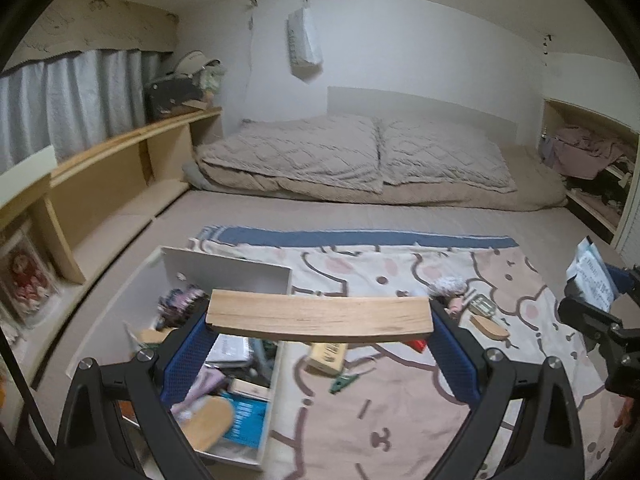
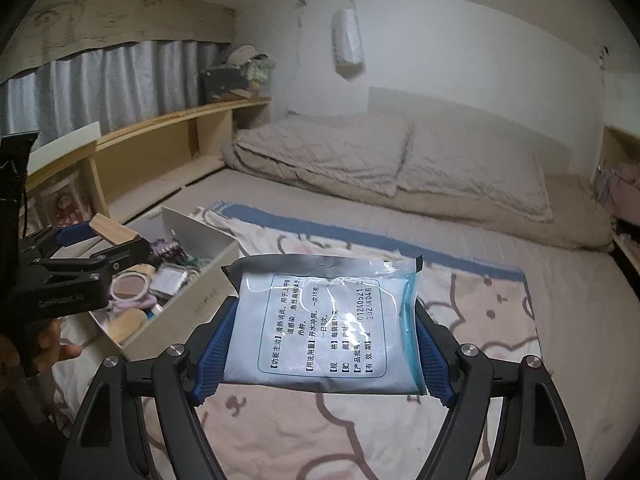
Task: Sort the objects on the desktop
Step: 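Carry the plastic bag with the right gripper while the left carries the stick toward the box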
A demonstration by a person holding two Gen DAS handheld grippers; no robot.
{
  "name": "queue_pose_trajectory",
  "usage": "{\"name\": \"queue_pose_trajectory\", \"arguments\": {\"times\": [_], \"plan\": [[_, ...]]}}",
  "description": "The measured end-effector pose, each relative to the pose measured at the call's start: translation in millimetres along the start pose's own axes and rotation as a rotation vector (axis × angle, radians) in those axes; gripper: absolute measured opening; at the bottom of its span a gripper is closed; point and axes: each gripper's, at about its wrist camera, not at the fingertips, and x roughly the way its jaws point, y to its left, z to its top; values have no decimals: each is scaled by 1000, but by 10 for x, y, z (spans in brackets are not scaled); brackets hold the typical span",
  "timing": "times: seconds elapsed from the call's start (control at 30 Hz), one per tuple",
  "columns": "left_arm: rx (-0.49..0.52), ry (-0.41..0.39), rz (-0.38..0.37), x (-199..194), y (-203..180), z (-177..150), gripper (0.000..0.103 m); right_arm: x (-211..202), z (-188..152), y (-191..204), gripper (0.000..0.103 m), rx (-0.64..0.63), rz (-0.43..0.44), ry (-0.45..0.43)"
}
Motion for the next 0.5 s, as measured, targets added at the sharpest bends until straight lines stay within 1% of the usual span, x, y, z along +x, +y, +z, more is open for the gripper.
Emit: {"name": "queue_pose_trajectory", "arguments": {"times": [0.13, 0.27, 0.5], "plan": [[-3, 0, 27, -47, 169, 78, 100, 6, 119, 184, 81, -29, 17, -22], [-14, -30, 58, -112, 364, 188, 100, 50, 228, 323, 81, -40, 37, -20], [-31, -65, 120, -198, 745, 312, 100, 258, 420, 475, 81, -2, 79, -16]]}}
